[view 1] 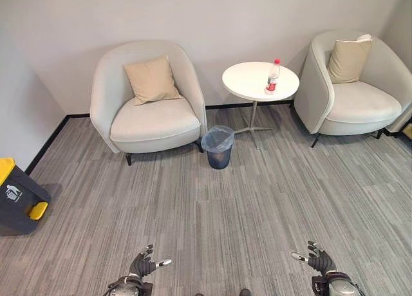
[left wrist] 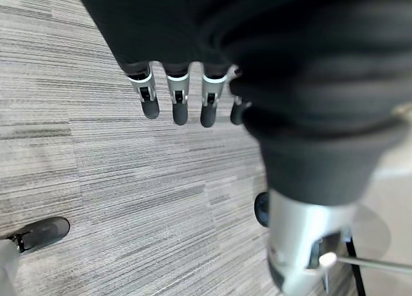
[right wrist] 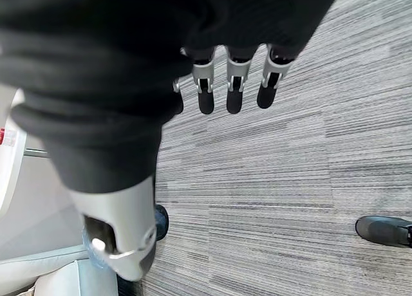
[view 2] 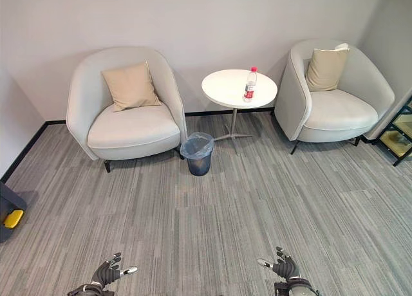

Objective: Gather garbage on tea table into small bin, then transfer packed bag to large trash can.

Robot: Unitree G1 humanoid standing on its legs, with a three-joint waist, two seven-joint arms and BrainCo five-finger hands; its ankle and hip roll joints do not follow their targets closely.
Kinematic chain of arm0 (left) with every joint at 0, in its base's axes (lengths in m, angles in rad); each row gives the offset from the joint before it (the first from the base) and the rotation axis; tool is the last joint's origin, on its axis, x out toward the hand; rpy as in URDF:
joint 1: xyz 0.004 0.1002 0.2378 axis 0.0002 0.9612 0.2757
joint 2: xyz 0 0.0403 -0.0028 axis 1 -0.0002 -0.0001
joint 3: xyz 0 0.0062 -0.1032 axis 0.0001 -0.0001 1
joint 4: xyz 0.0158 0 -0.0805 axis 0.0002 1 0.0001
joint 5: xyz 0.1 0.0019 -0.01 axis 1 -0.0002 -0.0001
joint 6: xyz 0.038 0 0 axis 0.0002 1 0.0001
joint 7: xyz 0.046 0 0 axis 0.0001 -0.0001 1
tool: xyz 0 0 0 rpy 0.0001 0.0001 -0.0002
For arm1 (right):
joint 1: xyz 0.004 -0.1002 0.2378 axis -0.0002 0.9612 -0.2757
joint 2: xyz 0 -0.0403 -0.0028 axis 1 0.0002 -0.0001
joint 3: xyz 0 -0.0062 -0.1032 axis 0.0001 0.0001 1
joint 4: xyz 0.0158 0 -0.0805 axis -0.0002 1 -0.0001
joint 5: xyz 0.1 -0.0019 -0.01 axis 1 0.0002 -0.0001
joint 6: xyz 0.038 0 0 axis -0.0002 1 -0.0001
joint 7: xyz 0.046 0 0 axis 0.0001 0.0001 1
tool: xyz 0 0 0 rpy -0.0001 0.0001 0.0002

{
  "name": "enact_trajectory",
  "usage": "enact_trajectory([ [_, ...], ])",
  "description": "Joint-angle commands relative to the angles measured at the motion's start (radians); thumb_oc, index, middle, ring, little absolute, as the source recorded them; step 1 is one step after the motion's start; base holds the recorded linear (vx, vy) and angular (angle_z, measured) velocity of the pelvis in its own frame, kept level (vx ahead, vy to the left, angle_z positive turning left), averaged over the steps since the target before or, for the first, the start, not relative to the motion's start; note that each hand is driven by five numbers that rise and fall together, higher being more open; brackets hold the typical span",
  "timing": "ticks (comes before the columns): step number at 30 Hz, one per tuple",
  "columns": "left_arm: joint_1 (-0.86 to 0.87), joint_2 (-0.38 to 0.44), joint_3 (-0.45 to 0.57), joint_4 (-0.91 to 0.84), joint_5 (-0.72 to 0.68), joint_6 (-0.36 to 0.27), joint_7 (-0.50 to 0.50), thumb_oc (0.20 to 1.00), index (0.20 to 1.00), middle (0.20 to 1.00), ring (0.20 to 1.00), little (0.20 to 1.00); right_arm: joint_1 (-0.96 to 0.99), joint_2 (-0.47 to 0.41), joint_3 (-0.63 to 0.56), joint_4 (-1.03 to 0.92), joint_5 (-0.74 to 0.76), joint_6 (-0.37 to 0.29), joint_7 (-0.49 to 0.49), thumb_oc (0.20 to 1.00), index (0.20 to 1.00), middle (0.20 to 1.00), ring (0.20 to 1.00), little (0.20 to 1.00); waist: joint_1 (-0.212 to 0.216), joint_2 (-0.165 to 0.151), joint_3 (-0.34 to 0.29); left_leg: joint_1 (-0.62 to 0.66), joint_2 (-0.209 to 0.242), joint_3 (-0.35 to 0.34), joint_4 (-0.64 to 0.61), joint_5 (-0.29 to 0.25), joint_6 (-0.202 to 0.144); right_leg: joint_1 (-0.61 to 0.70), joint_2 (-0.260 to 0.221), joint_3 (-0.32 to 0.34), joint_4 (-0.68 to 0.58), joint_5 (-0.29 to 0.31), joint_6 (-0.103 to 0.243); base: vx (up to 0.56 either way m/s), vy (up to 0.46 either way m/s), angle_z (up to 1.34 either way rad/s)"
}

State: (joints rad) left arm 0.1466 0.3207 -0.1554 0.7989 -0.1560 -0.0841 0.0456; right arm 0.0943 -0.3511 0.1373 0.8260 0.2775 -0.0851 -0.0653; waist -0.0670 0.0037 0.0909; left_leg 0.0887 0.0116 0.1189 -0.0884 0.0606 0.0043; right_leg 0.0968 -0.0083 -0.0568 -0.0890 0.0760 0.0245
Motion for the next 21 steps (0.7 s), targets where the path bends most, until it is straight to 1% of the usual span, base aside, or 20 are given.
enact_trajectory([
  [1, -0.068, 0.019, 0.005, 0.026, -0.015, -0.026, 0.015, 1.0, 1.0, 1.0, 1.0, 1.0, -0.054, -0.016, -0.029, 0.021, 0.01, -0.026, -0.024, 1.0, 1.0, 1.0, 1.0, 1.0, 0.014, -0.014, 0.024, 0.04, -0.006, 0.052, 0.001, -0.112, -0.038, 0.025, -0.041, -0.045, 0.02, -0.136, 0.079, 0.0, 0.0, 0.0],
  [9, -0.063, 0.034, 0.005, -0.003, -0.01, -0.024, 0.008, 1.0, 1.0, 1.0, 1.0, 1.0, -0.049, -0.032, -0.035, 0.015, -0.009, -0.014, -0.021, 1.0, 1.0, 1.0, 1.0, 1.0, 0.013, -0.015, 0.032, 0.035, -0.011, 0.054, 0.017, -0.124, -0.031, 0.018, -0.048, -0.037, 0.035, -0.14, 0.081, 0.02, 0.01, -0.01],
  [14, -0.067, 0.045, 0.006, -0.021, -0.015, -0.023, 0.01, 1.0, 1.0, 1.0, 1.0, 1.0, -0.058, -0.038, -0.045, 0.025, -0.003, -0.008, -0.024, 1.0, 1.0, 1.0, 1.0, 1.0, 0.012, -0.014, 0.038, 0.007, -0.016, 0.057, 0.051, -0.14, -0.023, -0.003, -0.056, -0.029, 0.056, -0.145, 0.084, 0.01, 0.019, -0.01],
  [17, -0.076, 0.052, 0.005, -0.038, -0.023, -0.023, 0.012, 1.0, 1.0, 1.0, 1.0, 1.0, -0.07, -0.045, -0.052, 0.025, 0.002, -0.003, -0.028, 1.0, 1.0, 1.0, 1.0, 1.0, 0.013, -0.014, 0.046, -0.029, -0.022, 0.056, 0.091, -0.157, -0.014, -0.03, -0.062, -0.017, 0.078, -0.15, 0.086, 0.0, 0.044, -0.03],
  [21, -0.084, 0.06, 0.009, -0.055, -0.033, -0.026, 0.016, 1.0, 1.0, 1.0, 1.0, 1.0, -0.086, -0.049, -0.059, 0.022, 0.002, 0.004, -0.034, 1.0, 1.0, 1.0, 1.0, 1.0, 0.016, -0.011, 0.056, -0.079, -0.033, 0.054, 0.136, -0.177, 0.001, -0.092, -0.066, 0.001, 0.147, -0.162, 0.093, 0.01, 0.07, -0.2],
])
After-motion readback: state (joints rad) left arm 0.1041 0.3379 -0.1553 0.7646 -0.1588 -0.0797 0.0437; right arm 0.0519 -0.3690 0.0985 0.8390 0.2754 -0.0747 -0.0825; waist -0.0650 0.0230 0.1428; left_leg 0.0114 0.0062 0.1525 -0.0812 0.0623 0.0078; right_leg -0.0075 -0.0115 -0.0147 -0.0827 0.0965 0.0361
